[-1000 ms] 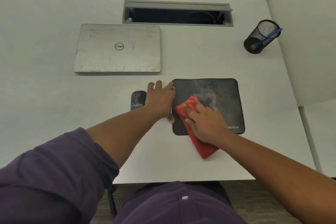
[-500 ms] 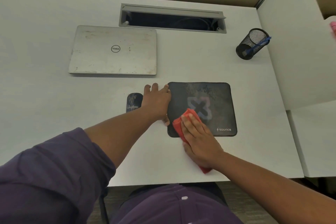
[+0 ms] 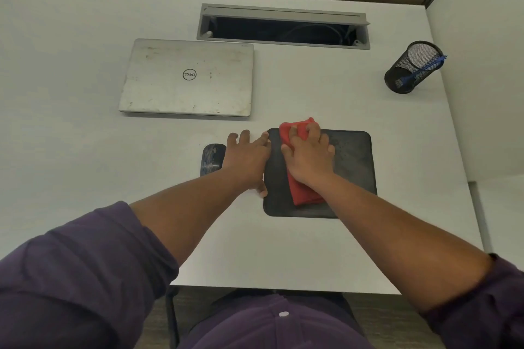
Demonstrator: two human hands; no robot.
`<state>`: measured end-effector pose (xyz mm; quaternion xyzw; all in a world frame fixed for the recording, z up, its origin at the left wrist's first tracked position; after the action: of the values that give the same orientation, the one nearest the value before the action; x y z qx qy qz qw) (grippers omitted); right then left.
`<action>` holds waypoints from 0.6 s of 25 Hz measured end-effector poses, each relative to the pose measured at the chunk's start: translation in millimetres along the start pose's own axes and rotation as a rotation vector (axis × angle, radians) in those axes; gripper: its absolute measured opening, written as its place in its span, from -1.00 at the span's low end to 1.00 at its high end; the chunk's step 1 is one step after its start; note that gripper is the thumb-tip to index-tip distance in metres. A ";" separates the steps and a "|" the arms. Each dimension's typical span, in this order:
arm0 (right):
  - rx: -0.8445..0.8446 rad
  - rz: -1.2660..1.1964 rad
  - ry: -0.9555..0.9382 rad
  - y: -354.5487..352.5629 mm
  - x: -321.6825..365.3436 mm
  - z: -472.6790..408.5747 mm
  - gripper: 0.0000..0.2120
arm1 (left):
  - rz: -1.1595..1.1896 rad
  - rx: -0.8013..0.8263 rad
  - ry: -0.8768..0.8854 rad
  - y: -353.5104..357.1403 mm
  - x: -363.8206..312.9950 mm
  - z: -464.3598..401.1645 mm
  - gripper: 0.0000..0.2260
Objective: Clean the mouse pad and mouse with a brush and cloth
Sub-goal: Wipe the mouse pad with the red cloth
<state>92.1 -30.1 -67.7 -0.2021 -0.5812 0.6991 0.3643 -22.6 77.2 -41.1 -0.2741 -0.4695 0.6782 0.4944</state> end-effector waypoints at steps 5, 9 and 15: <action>0.016 0.030 -0.298 -2.8 -2.9 31.4 -0.54 | -0.006 0.023 -0.025 0.1 -1.2 -0.7 0.10; 0.062 0.063 -0.410 -2.1 -29.1 48.8 -0.55 | -0.059 0.048 -0.066 -2.0 -6.0 -2.1 0.17; 0.069 -0.034 -0.232 -5.9 -11.3 36.0 -0.58 | -0.060 0.058 -0.100 -4.0 -10.1 -2.1 0.15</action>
<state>75.7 -62.1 -54.9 -0.0970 -0.5986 0.7309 0.3132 -15.5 68.9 -39.2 -0.2113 -0.4818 0.6893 0.4981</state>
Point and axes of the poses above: each hand's wrist, its own z-axis away from the middle knuckle, its own y-axis out of the palm, x = y × z, the point moved 3 cm from there along -z, towards the middle knuckle, and after that the axes turned 1 degree about -x, right-handed, at the moved point
